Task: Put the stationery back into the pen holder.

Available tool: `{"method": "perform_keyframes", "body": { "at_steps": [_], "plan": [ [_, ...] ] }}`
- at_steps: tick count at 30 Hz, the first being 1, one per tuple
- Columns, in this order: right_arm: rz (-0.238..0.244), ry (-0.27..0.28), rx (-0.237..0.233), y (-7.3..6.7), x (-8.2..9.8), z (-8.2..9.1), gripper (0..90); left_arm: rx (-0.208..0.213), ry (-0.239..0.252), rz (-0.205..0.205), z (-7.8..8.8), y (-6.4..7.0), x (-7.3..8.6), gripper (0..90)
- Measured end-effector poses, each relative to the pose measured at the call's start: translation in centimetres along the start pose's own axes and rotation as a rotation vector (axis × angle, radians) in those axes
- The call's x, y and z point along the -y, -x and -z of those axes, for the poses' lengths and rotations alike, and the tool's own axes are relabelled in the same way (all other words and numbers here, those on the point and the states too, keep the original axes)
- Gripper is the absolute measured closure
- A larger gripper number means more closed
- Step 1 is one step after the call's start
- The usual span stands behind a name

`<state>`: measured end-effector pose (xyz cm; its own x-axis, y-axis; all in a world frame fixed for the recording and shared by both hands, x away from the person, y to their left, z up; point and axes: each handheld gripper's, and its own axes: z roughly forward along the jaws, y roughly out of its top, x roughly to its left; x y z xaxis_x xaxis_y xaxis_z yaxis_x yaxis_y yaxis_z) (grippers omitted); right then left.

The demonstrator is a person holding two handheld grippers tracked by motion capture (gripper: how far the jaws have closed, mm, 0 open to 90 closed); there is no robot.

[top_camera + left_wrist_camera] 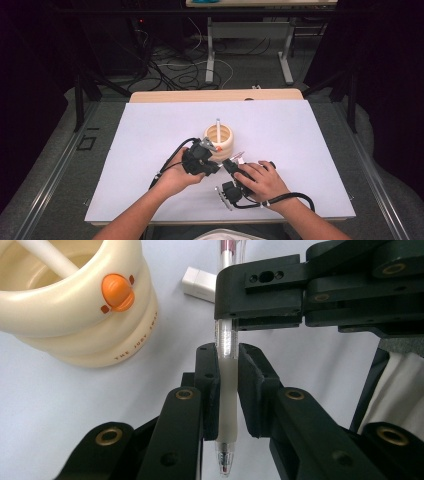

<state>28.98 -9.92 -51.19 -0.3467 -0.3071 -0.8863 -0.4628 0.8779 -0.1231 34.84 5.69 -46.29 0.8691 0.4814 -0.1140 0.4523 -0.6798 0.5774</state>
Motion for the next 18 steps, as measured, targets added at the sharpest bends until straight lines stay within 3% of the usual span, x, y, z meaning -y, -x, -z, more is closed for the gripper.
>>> {"method": "perform_keyframes", "body": {
  "at_steps": [18],
  "plan": [
    [0.029, -0.003, -0.013, -0.19, -0.24, -0.21, 79.7, 0.017, 0.002, 0.007, -0.31, 0.0, 0.18, 79.4]
  ]
}}
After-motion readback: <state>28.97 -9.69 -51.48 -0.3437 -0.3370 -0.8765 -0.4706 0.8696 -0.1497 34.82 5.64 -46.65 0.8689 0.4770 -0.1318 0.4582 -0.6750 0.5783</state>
